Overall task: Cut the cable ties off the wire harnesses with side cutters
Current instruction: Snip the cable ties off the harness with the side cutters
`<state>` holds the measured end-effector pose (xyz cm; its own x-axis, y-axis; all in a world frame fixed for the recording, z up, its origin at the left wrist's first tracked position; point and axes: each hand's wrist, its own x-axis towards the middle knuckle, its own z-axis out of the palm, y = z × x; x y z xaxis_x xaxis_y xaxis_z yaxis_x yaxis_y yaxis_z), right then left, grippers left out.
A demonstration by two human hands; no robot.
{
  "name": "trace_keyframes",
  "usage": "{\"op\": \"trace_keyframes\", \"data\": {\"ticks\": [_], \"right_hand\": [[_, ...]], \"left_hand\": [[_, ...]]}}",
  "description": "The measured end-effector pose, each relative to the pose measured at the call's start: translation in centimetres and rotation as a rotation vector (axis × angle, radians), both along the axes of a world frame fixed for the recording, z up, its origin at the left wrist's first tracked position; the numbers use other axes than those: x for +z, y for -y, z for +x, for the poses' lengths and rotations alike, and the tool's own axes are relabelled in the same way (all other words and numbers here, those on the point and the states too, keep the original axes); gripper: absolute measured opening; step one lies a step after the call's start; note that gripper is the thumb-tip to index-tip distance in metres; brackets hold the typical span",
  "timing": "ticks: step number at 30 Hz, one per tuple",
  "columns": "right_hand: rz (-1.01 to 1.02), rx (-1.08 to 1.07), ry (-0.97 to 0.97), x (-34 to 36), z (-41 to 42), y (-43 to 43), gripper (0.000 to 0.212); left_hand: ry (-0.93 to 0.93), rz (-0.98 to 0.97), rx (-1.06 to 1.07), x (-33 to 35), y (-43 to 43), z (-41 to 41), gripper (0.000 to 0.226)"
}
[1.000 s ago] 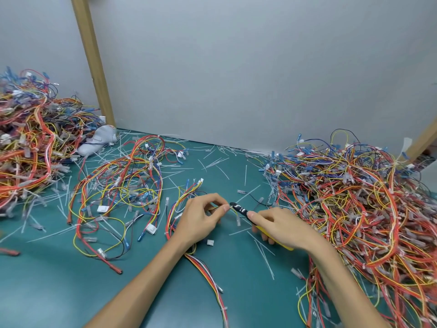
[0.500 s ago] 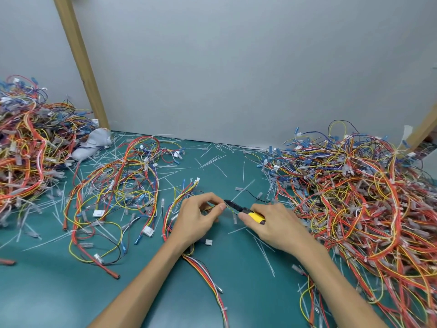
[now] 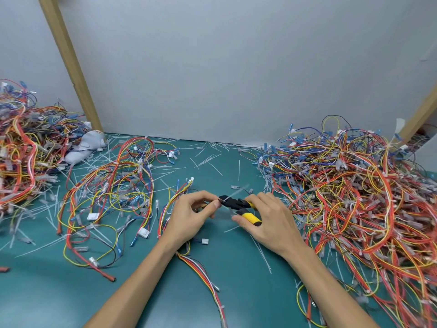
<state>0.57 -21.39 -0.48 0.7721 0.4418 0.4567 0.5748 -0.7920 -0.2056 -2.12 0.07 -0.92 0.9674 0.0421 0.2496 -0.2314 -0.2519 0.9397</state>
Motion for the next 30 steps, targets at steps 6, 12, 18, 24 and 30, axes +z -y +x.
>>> {"op": "trace_keyframes", "data": {"ticks": [6, 12, 18, 24, 30], "right_hand": [[-0.013, 0.023, 0.001, -0.01, -0.33, -0.13, 0.046], [-0.003, -0.015, 0.095, -0.35, -0.49, -0.41, 0.041], [0.001, -0.057, 0.08, -0.66, -0.28, -0.25, 0.048], [-0.005, -0.04, 0.091, -0.54, -0.34, -0.19, 0.045], [0.006, -0.037, 0.094, -0.5, -0.31, -0.11, 0.041]], "left_hand": [[-0.011, -0.011, -0.012, 0.08, -0.13, -0.06, 0.014], [-0.032, -0.036, -0.009, 0.14, -0.12, -0.09, 0.01], [-0.038, -0.053, -0.005, 0.32, 0.01, -0.22, 0.009], [-0.051, -0.051, 0.0, 0.28, 0.02, -0.17, 0.008], [-0.068, -0.051, -0.007, 0.09, -0.13, -0.18, 0.01]]}}
